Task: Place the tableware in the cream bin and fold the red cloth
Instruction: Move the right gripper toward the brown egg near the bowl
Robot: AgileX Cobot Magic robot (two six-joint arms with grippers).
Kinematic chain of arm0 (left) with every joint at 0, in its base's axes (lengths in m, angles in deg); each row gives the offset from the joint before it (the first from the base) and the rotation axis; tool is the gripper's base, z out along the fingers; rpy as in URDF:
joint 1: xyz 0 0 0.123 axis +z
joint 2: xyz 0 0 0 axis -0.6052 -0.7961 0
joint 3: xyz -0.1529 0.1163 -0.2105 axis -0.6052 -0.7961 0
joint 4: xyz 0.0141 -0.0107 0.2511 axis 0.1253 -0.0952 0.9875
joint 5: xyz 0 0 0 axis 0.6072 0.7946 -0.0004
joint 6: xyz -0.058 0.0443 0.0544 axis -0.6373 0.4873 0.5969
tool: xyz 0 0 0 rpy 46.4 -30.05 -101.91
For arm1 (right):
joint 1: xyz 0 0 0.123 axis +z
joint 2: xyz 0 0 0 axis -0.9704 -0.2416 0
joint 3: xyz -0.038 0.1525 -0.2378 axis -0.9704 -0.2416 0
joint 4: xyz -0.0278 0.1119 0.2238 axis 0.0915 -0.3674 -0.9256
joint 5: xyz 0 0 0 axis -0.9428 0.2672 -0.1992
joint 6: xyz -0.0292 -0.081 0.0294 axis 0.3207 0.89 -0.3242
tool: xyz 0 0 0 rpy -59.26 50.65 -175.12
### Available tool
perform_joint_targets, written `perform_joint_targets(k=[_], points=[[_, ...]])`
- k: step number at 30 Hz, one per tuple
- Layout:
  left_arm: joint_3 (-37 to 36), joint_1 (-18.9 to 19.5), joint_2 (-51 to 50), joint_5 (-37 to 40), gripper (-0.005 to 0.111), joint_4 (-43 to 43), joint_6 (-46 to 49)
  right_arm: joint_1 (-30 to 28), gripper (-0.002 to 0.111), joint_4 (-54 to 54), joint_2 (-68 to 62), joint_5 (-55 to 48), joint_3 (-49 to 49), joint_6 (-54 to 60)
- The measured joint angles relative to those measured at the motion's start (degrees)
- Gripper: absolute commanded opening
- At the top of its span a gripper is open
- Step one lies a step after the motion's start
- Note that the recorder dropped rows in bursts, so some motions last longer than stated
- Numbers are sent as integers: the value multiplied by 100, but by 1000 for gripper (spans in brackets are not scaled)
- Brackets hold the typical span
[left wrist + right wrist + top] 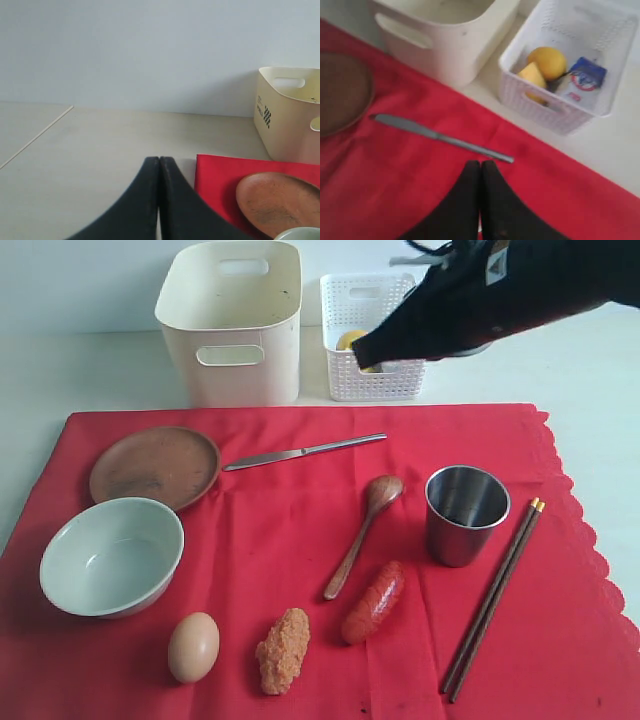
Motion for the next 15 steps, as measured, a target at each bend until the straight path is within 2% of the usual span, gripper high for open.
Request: perform_joint_targets(k=[6,8,11,15], points=[[0,0,0,0,1,0,0,919,0,-87,-123,-381,0,56],[0,0,0,0,1,0,0,1200,3,-87,-212,-420,0,56],[0,0,0,0,1,0,0,1595,17,-111,-435,-422,0,-130],[0,0,0,0,1,0,0,2005,43,-111,-802,-235,0,-494]])
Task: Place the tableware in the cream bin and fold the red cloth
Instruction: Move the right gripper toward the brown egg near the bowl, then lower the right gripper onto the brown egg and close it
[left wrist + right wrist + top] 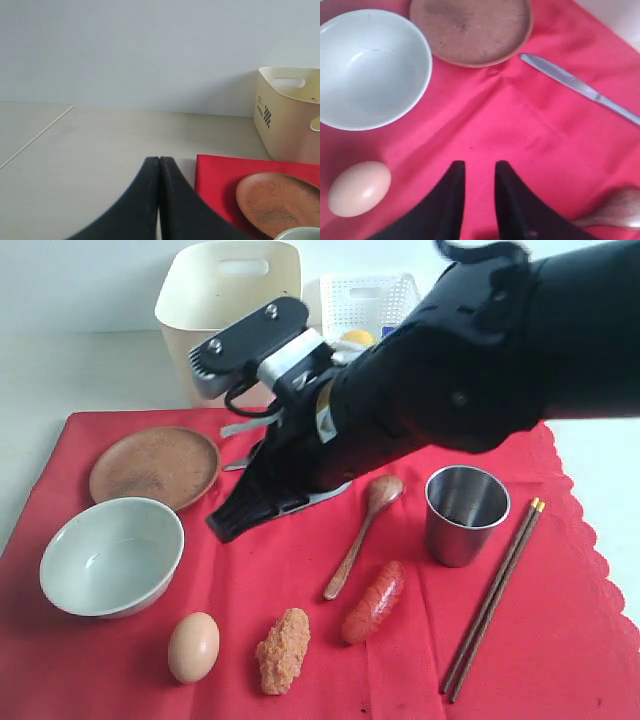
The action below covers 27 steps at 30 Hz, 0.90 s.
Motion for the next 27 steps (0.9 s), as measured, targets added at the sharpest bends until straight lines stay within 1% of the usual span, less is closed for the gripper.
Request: perform_joint_targets(k=[2,4,6,8,12,15,20,27], points=[[0,0,0,0,1,0,0,141,56,0,-170,81,0,-45],[0,0,0,0,1,0,0,260,65,0,-289,167,0,-71],[0,0,0,0,1,0,0,411,72,0,-390,197,0,-84],[0,0,0,0,1,0,0,570,76,0,-477,221,0,-73],[0,0,0,0,1,0,0,903,77,0,-666,266,0,-50],[0,0,0,0,1,0,0,1046,77,0,-825,269,0,-38],[0,0,0,0,1,0,0,1132,77,-41,-1183,346,28,-38],[0,0,0,0,1,0,0,1213,77,-105,-1687,356,376,24]])
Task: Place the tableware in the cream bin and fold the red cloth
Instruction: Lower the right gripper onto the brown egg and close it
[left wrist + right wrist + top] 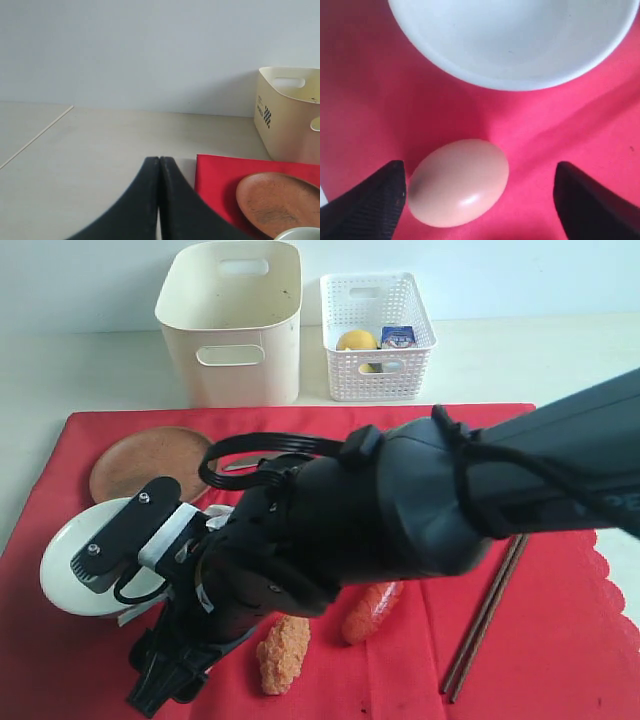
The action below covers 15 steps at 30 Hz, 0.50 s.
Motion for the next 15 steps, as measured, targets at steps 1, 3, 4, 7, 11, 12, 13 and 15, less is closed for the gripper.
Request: perform_joint_targets(k=[1,3,4,7,11,12,13,15], points=[[0,0,0,0,1,0,0,0,77,-11,-80,0,46,0],[0,0,0,0,1,0,0,0,76,-33,-213,0,123,14],[0,0,0,0,1,0,0,0,75,-45,-283,0,151,14],[0,0,0,0,1,0,0,0,62,-45,-410,-60,178,14],[0,0,0,0,1,0,0,0,37,-45,-422,-84,178,14],[0,0,0,0,1,0,0,0,31,-54,-422,-84,178,14],[0,0,0,0,1,0,0,0,26,-54,-422,-99,188,14],[0,0,0,0,1,0,0,0,17,-54,-422,-97,201,14]])
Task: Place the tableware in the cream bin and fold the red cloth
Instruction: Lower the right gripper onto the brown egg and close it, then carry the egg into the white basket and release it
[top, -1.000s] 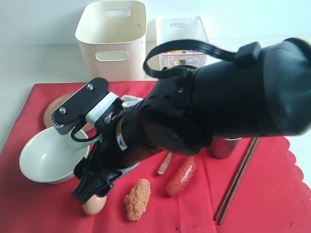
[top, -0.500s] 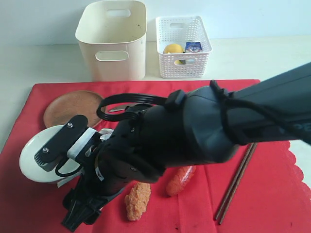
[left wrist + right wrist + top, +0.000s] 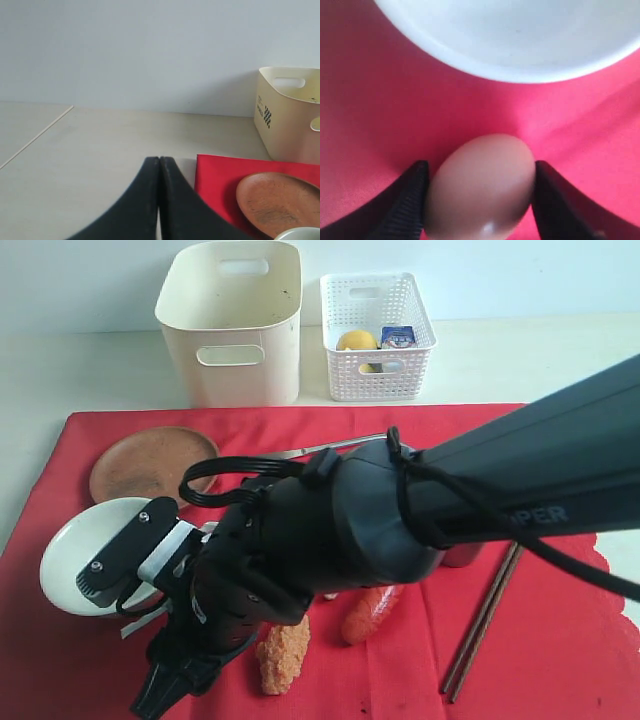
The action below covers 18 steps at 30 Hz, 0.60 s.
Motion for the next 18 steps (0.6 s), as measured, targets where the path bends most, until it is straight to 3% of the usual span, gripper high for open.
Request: perform_joint_targets(k=[4,9,18], points=[[0,0,0,0,1,0,0,0,1,28,46,-117,13,0],[0,0,0,0,1,0,0,-165,0,384,404,-238,13,-122],[0,0,0,0,1,0,0,-1175,0,554,1186,-264,16,-226]])
